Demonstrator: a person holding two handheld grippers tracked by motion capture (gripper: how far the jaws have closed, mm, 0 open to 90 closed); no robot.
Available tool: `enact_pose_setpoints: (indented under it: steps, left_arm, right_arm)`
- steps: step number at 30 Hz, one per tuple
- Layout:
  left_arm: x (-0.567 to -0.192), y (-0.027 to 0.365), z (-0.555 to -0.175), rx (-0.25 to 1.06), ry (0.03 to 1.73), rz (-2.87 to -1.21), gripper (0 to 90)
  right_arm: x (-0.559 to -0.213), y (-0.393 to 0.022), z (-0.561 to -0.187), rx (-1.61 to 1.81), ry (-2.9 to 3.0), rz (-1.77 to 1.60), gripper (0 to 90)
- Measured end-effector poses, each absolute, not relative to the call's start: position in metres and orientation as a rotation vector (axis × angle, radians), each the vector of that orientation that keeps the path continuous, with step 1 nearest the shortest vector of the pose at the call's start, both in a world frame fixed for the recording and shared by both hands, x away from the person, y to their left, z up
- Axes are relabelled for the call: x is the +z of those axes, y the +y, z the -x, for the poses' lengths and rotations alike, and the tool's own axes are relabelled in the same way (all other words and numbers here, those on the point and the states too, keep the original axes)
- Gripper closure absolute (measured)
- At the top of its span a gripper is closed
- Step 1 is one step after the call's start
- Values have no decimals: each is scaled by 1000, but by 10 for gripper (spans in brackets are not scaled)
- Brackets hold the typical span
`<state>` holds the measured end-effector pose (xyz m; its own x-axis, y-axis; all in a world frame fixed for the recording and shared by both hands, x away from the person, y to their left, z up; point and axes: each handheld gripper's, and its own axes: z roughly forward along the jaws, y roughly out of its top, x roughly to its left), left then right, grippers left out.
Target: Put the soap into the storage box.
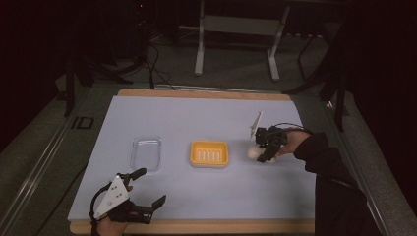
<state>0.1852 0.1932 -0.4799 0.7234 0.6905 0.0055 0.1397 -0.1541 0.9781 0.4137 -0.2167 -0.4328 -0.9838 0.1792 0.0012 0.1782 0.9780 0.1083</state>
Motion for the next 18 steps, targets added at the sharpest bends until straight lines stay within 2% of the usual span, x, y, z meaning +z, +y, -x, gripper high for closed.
enact_pose_setpoints:
  steps: [18]
  left_arm:
    - [-480, 193, -185, 548, 668, -1685, 11]
  right_arm:
    - [-411, -189, -410, 191, 3110, -224, 500]
